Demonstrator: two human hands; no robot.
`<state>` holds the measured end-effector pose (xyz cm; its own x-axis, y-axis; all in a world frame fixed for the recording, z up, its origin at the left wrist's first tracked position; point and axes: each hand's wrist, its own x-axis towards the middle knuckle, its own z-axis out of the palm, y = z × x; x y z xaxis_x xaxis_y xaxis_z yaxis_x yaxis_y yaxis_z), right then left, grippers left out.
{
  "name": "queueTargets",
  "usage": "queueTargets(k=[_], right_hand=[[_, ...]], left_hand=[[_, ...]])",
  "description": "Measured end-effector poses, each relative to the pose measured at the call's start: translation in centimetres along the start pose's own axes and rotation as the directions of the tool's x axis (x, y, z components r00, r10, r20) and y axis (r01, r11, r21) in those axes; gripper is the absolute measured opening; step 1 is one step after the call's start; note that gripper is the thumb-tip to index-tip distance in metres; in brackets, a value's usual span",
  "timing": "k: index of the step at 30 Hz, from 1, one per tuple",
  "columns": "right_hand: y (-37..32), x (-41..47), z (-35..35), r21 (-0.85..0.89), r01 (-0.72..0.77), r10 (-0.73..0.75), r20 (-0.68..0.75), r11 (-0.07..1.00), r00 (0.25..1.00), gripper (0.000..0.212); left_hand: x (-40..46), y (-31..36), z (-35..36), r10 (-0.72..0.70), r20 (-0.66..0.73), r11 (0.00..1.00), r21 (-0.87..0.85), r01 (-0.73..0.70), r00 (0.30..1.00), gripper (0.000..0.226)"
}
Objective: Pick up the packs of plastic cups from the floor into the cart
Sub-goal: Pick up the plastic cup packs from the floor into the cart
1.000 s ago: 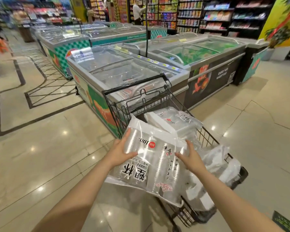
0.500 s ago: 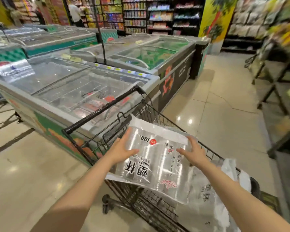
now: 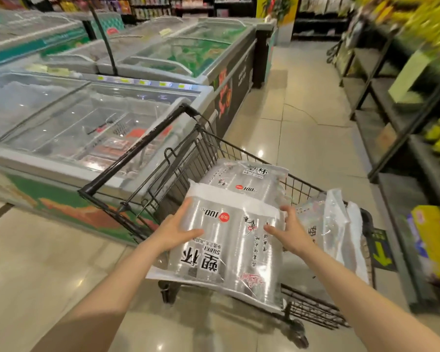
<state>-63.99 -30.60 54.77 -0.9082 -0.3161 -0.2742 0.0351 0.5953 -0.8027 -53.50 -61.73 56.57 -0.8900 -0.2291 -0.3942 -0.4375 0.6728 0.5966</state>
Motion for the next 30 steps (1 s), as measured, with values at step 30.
queueTargets(k=[30], right_hand=[[-0.3,-14.5,6.7,-0.539,0.252,-0.247,0.084,0.804,0.965,0.050]], left_hand=[[-7.8,-1.2,0.0,0.517,0.330,0.551,0.578,-0.602,0.790,0.053]])
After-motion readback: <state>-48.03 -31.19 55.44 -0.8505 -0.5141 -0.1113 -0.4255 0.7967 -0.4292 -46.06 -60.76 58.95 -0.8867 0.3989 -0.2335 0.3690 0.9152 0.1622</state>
